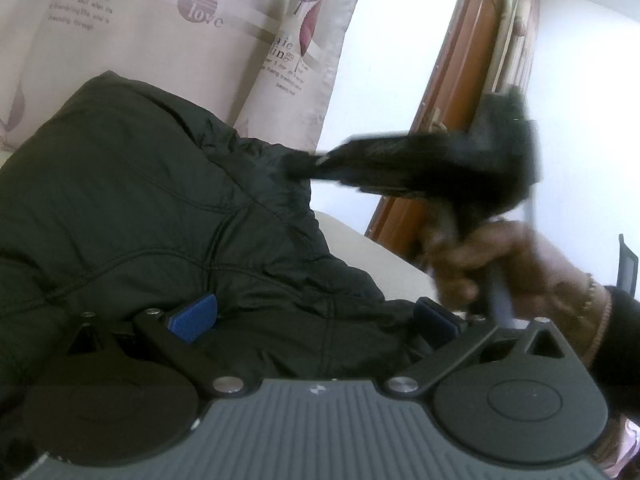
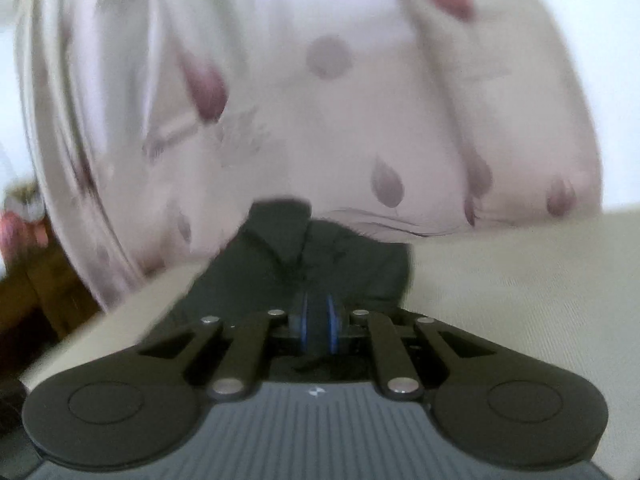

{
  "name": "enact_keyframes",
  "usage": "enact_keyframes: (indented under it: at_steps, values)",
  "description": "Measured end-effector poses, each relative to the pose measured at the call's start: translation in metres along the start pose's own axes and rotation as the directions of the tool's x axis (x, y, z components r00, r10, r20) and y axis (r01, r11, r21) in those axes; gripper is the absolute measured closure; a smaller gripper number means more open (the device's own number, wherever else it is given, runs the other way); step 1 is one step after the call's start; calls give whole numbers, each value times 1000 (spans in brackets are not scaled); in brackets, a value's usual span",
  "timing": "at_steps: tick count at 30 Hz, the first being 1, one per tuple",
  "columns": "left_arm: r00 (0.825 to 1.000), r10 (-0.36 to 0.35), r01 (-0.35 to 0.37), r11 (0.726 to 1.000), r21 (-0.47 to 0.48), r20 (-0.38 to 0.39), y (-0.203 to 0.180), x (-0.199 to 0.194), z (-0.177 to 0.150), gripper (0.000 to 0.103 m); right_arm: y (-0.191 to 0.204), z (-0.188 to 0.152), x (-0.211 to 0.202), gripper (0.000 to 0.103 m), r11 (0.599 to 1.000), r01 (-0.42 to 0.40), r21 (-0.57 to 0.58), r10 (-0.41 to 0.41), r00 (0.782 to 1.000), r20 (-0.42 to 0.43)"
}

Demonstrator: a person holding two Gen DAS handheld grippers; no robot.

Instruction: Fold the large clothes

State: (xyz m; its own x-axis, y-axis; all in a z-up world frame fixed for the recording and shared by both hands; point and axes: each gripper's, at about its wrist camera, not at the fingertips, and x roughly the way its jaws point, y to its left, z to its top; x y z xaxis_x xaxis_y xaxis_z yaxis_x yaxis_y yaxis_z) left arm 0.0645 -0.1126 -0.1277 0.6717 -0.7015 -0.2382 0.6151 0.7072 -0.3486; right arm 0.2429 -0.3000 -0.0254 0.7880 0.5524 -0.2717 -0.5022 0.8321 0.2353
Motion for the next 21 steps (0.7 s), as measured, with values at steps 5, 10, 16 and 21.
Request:
enact_keyframes:
  at_steps: [5,10,16,21]
  values:
    - [1000,-25,25,1000,10,-2,1,0,-1,0,-7,-43,49,96,964,170,-202,-207,962,-178]
    - [1000,-6,7,1000,28,-19,-3,2,-1,0,-25,-63,50,97,983,156,-99,-175,961,-214]
    - [1000,20,-19,1000,23,-22,-4,3,2,0,-16,-41,-22,94,992,121,21,-120,991,-63]
    - [997,62,-61,998,31,-50,-10,5,8,0,34,-62,-78,94,997,-6,-74,4,999,-32]
